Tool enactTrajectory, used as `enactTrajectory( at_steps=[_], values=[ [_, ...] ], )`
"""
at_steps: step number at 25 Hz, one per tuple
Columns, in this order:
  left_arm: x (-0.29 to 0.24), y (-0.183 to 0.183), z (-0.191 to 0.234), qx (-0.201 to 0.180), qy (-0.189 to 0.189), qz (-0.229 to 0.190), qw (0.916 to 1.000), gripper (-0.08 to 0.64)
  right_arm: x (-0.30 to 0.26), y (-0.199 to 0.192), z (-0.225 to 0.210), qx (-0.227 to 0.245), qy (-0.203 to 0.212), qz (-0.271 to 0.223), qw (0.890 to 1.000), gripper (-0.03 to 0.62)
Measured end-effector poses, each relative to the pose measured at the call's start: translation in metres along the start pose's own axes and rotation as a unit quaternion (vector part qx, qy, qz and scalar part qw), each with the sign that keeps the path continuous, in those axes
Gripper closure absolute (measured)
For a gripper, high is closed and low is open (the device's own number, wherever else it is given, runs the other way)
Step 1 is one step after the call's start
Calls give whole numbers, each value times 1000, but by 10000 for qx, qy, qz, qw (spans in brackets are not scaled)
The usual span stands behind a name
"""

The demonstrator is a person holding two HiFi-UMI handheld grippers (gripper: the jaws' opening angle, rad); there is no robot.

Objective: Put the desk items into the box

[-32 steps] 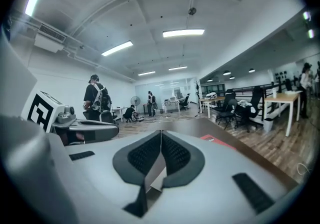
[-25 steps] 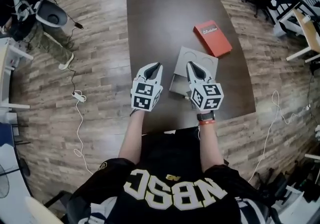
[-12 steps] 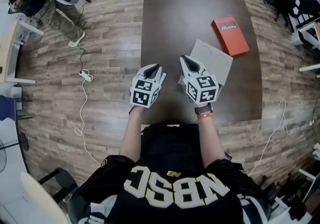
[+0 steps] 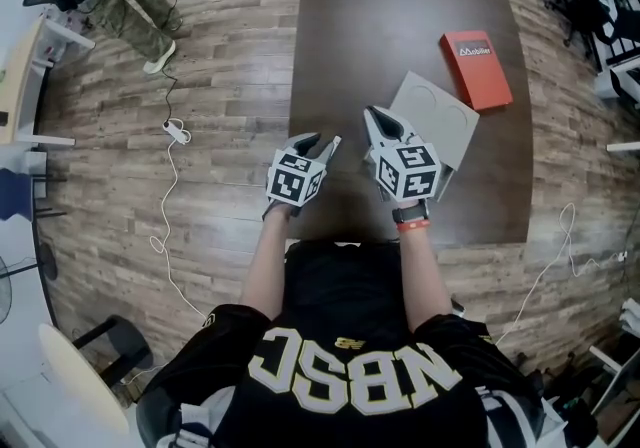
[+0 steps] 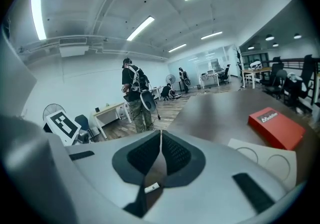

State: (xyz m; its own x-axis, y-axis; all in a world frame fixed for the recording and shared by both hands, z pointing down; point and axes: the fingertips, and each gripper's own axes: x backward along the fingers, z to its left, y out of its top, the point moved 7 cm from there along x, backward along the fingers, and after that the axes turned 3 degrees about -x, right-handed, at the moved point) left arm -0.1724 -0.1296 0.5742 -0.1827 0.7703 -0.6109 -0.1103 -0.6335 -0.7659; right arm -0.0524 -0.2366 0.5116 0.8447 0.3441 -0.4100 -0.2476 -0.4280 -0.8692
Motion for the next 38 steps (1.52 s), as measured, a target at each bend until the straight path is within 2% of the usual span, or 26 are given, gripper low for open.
enactTrajectory(
  at_steps=[8, 28, 32, 38],
  values=[
    [-21, -31, -2, -7, -122, 346, 9993, 405, -3, -9, -2, -65, -35, 116, 9999, 572],
    [-61, -83, -8, -420, -209, 1017, 9937, 407, 3, -15, -19, -158, -313, 137, 9993, 572],
    [-62, -87, -7, -568, -46, 1058, 9927, 432, 5, -16, -19, -145, -332, 155, 9992, 572],
    [-64, -85, -3, -579, 61, 1068, 9926, 482, 10, -17, -25, -194, -386, 135, 9990, 572]
  ],
)
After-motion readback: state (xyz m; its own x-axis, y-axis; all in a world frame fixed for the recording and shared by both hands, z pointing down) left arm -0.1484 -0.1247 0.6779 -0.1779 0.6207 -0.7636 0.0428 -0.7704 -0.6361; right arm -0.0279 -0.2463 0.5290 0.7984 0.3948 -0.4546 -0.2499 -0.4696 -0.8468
